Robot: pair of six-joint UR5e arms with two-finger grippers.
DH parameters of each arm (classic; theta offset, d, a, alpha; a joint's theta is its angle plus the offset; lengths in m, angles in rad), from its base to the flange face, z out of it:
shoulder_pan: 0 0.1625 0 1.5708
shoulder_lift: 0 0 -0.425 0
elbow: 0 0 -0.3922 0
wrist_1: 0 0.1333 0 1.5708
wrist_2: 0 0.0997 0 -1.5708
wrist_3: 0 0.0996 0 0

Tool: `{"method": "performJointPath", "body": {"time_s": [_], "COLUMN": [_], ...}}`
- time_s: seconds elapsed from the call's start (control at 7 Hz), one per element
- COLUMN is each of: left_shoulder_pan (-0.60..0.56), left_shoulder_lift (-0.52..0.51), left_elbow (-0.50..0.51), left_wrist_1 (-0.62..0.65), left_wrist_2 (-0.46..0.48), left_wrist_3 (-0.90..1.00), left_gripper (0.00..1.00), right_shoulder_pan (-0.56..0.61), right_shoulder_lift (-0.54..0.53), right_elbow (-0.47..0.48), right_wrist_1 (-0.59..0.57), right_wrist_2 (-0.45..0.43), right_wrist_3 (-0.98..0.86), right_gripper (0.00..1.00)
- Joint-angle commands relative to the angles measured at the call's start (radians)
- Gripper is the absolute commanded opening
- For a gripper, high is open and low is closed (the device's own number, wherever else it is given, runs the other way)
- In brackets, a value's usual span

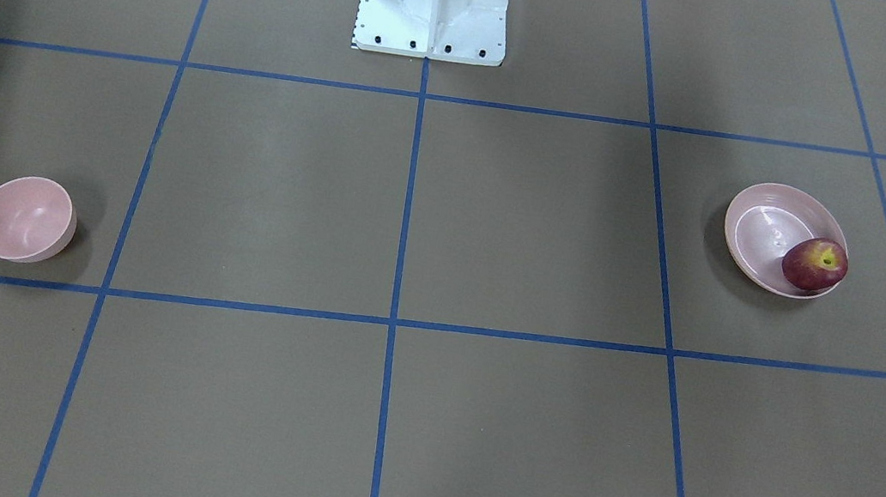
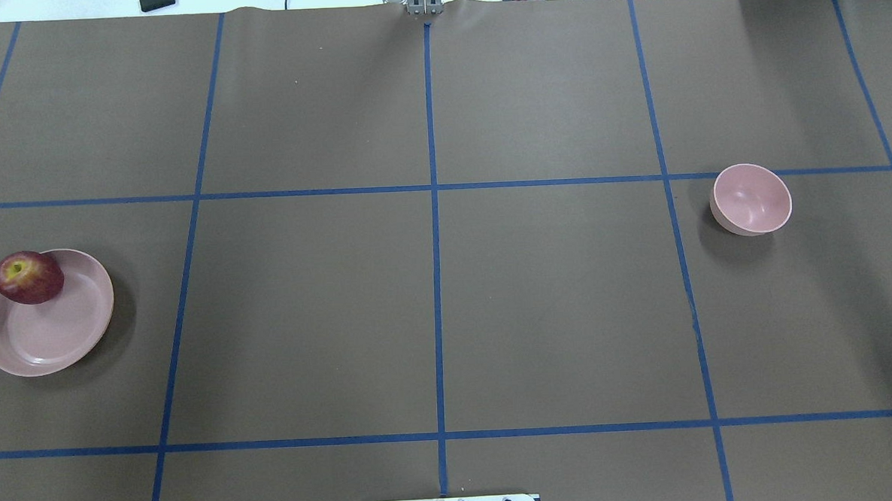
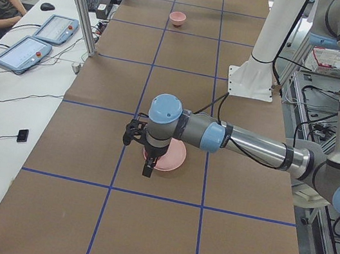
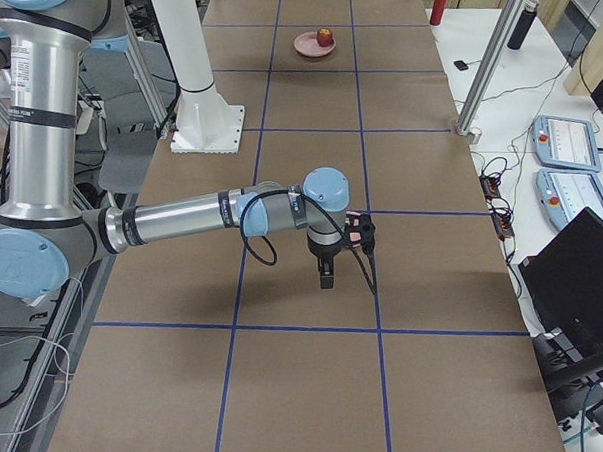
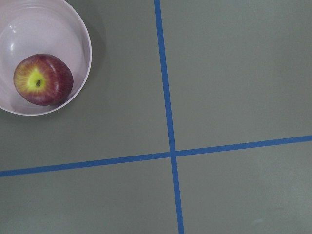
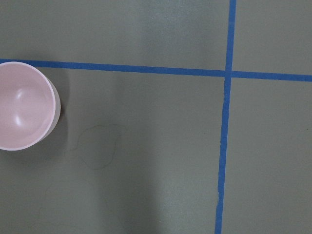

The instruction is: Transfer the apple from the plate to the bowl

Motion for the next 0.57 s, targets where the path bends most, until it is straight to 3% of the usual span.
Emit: {"method": "performJointPath", "body": {"time_s": [0.0, 0.43], "left_shoulder_pan": [0.002, 0.003], "left_shoulder_lift": [0.007, 0.005], "left_elbow": [0.003, 0.005], "left_wrist_1": [-0.051, -0.071], "left_wrist_2": [0.000, 0.000], "left_wrist_3": [-0.010, -0.013], "left_gripper": [0.98, 0.98], "right_shoulder_pan": [-0.001, -0.002], "right_shoulder_lift": [0.006, 0.006], "right_elbow": [0.001, 0.001], "right_wrist_1": [0.003, 0.004], "right_wrist_2": [0.005, 0.033], "right_wrist_3": [-0.002, -0.003], "right_gripper": [1.00, 1.00]}}
